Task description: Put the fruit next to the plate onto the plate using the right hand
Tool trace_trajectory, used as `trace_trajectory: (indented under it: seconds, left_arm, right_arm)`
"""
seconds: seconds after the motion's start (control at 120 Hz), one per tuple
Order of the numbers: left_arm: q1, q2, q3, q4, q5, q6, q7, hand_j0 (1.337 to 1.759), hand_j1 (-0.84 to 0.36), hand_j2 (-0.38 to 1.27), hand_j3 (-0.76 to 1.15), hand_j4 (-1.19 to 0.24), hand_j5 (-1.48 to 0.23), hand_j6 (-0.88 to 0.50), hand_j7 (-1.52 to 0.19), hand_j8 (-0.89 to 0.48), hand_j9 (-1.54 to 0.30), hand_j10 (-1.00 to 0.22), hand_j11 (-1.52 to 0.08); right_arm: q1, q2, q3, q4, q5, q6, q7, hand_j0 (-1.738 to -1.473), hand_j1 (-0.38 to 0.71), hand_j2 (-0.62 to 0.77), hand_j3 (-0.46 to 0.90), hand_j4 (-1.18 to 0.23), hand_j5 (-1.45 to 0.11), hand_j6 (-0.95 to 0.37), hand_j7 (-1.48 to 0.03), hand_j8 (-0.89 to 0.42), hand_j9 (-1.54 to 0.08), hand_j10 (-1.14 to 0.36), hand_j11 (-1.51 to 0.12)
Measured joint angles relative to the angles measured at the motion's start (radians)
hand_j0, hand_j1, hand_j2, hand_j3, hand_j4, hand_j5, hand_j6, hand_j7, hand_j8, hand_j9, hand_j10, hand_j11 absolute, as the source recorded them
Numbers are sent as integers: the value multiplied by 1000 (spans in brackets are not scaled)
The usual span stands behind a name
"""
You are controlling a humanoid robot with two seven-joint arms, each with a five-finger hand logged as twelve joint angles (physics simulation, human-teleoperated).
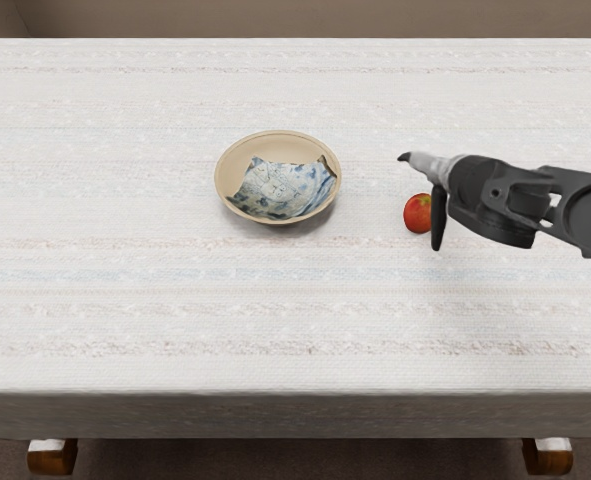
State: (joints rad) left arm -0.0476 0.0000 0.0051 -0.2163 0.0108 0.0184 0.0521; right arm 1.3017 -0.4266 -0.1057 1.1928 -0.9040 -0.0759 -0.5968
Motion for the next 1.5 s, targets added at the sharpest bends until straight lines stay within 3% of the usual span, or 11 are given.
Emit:
trace_trajectory:
  seconds: [0.475,0.883,1.05,1.183,1.5]
  left_arm:
    - [0,0,0,0,0,0,0,1658,349,0,0,0,0,0,0,0,0,0,0]
    - [-1,0,0,0,0,0,0,1658,349,0,0,0,0,0,0,0,0,0,0]
    - [-1,0,0,0,0,0,0,1658,349,0,0,0,0,0,0,0,0,0,0]
    - [0,0,0,0,0,0,0,1658,349,0,0,0,0,0,0,0,0,0,0]
    - [-1,0,0,0,0,0,0,1658,349,0,0,0,0,0,0,0,0,0,0]
  right_arm:
    - [-34,19,-10,-2,-29,-37,-14,-1658,64,-67,0,-348,-449,-349,-449,-348,-449,-347,-449]
    - [-60,36,-36,-4,-59,-97,-14,-1658,186,-86,0,-453,-579,-452,-582,-418,-583,-451,-583]
    - [-62,31,-32,-8,-54,-94,-15,-1653,243,9,-1,-564,-755,-436,-742,-352,-753,-561,-752]
    - [-63,36,-31,-21,-52,-92,-15,-1651,256,173,-1,-652,-841,-477,-842,-368,-852,-578,-851]
    - [-43,46,-2,-33,-48,-88,-14,-1650,255,181,0,-723,-952,-445,-944,-317,-957,-533,-965]
